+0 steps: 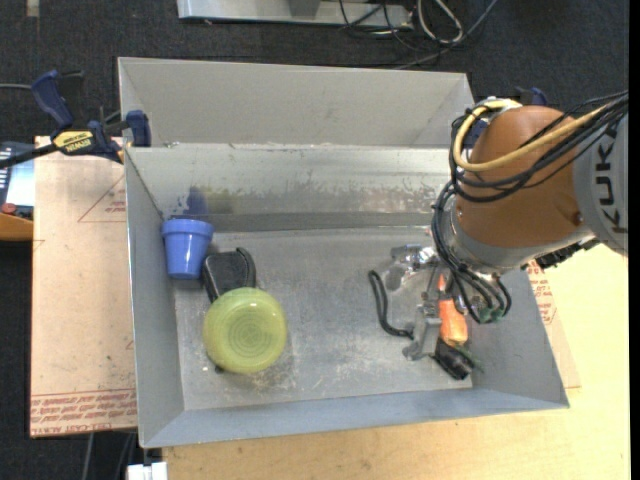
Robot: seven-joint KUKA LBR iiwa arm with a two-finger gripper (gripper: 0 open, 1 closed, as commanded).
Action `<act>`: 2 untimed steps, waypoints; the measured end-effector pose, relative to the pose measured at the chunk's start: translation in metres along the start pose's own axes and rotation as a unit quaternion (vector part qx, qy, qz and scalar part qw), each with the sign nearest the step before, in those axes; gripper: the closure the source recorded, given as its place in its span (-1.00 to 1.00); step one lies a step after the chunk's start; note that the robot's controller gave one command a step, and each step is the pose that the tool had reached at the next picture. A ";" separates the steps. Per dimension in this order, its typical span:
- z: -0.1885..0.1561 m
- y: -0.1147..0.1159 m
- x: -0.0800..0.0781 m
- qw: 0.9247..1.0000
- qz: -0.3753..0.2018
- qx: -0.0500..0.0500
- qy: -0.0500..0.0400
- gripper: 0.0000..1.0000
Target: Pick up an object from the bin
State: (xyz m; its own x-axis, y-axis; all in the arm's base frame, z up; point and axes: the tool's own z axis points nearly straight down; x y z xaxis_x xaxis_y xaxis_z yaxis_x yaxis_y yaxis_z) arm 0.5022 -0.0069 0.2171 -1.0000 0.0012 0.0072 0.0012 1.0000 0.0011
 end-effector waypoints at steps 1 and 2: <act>-0.004 0.000 -0.002 1.000 0.000 0.000 -0.004 -1.00; 0.149 -0.088 -0.021 1.000 0.007 0.000 -0.004 -1.00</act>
Offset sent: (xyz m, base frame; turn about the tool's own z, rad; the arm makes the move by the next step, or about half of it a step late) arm 0.0189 -0.0862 -0.1471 0.0091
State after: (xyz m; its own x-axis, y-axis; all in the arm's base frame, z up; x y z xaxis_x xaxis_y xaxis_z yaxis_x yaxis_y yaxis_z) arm 0.5215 -0.0944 0.0675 -0.9999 0.0156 -0.0001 0.0156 0.9999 0.0010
